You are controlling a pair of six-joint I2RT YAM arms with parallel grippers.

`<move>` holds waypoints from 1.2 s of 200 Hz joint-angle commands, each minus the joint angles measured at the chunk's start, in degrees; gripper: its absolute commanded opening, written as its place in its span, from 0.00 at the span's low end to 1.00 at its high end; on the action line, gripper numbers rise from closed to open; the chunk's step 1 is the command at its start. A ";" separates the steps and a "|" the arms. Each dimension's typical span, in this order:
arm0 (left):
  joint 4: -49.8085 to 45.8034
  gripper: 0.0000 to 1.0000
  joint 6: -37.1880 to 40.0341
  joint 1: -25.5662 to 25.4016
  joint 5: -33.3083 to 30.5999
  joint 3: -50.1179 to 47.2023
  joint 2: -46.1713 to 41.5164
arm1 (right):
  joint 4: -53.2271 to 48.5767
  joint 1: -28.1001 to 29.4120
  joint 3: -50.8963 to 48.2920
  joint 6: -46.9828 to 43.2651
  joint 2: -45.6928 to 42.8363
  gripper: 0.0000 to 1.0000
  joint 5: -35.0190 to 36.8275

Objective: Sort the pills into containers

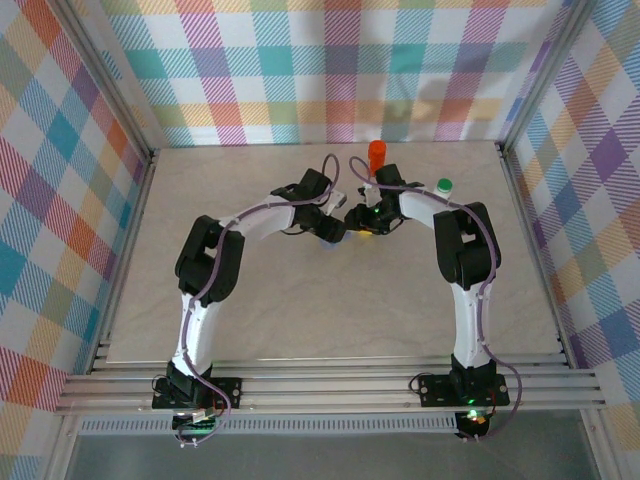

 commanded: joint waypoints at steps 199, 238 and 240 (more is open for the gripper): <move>-7.23 0.26 3.73 -1.48 0.56 6.86 5.57 | -2.45 0.51 1.91 -1.82 5.38 0.48 2.20; -6.68 0.22 4.63 -0.79 10.66 4.62 4.29 | -3.74 0.47 2.63 -1.61 6.71 0.48 4.96; -6.59 0.22 4.52 -0.69 11.35 4.48 4.30 | -3.81 0.45 2.63 -1.67 6.74 0.48 5.10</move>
